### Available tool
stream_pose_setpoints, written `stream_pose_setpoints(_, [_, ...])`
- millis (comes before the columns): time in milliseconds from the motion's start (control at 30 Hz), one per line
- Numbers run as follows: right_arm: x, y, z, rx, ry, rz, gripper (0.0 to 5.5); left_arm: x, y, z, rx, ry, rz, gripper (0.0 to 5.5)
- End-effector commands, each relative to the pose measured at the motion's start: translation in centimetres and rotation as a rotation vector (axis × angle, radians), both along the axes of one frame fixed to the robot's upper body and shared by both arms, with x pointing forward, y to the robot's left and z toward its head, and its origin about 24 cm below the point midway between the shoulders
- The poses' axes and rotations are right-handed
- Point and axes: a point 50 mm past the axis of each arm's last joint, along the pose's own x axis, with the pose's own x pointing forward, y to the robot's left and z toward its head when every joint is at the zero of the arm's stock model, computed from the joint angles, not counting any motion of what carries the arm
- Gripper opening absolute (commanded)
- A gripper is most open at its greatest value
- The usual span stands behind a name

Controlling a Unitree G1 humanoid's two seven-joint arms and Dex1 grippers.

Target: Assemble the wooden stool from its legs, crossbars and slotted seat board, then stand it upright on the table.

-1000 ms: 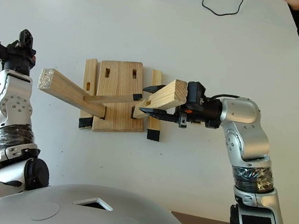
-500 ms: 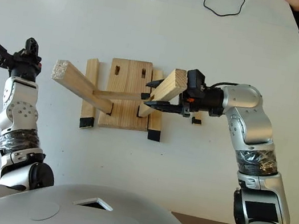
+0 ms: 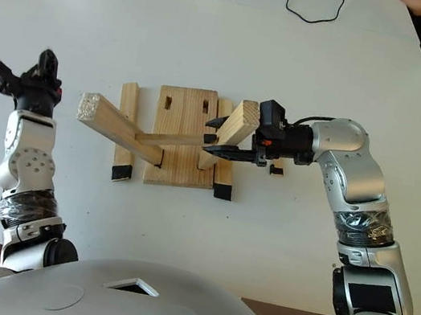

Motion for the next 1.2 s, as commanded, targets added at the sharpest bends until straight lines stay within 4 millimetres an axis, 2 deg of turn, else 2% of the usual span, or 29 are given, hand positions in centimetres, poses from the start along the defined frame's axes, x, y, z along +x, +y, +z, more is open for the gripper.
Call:
stream_pose_setpoints(33, [-0.2,-0.5,-2.4,-0.086,0.106,-0.07,2.04,-1.7,-4.9,12.3,0.264,-0.449,-0.397,2.82])
stream_pose_setpoints(67, [-0.1,-0.4,-2.4,-0.082,0.107,-0.081,2.04,-3.1,-6.7,14.4,0.344,-0.546,-0.535,2.82])
stream_pose_setpoints(133, [0.2,-0.2,-2.6,-0.078,0.108,-0.108,2.04,-5.6,-9.4,16.3,0.463,-0.664,-0.765,2.82])
stream_pose_setpoints(200, [0.7,0.2,-3.1,-0.084,0.101,-0.15,2.04,-6.8,-10.6,16.8,0.481,-0.69,-0.875,2.82])
stream_pose_setpoints(267, [1.0,0.6,-3.4,-0.069,0.1,-0.187,2.04,-6.6,-11.5,16.7,0.412,-0.651,-0.887,2.82])
stream_pose_setpoints(367, [1.0,1.0,-3.9,-0.063,0.099,-0.21,2.04,-4.3,-12.8,13.9,0.286,-0.363,-0.84,2.82])
stream_pose_setpoints(467, [1.5,1.3,-3.9,-0.062,0.094,-0.241,2.04,-4.9,-14.3,10.9,0.357,-0.151,-0.909,2.4])
stream_pose_setpoints(567, [2.0,1.2,-3.8,-0.066,0.074,-0.273,2.04,-5.2,-15.0,9.8,0.345,-0.046,-0.909,1.93])
stream_pose_setpoints(700, [2.5,1.2,-3.6,-0.072,0.065,-0.285,2.04,-5.4,-15.7,8.5,0.418,0.053,-0.883,1.29])
stream_pose_setpoints(967, [3.4,1.3,-2.8,-0.111,0.029,-0.271,2.04,-4.4,-15.1,6.4,0.527,0.202,-0.721,0.1])
stream_pose_setpoints(1033, [3.7,1.2,-2.6,-0.129,0.012,-0.263,2.04,-4.4,-14.9,5.8,0.547,0.23,-0.728,0.0])
stream_pose_setpoints(1100, [3.9,1.1,-2.5,-0.141,0.013,-0.26,2.04,-4.7,-14.9,4.4,0.546,0.291,-0.786,0.0])
stream_pose_setpoints(1200, [4.2,1.7,-2.0,-0.141,0.018,-0.243,2.04,-5.8,-15.4,1.2,0.573,0.417,-0.872,0.0])
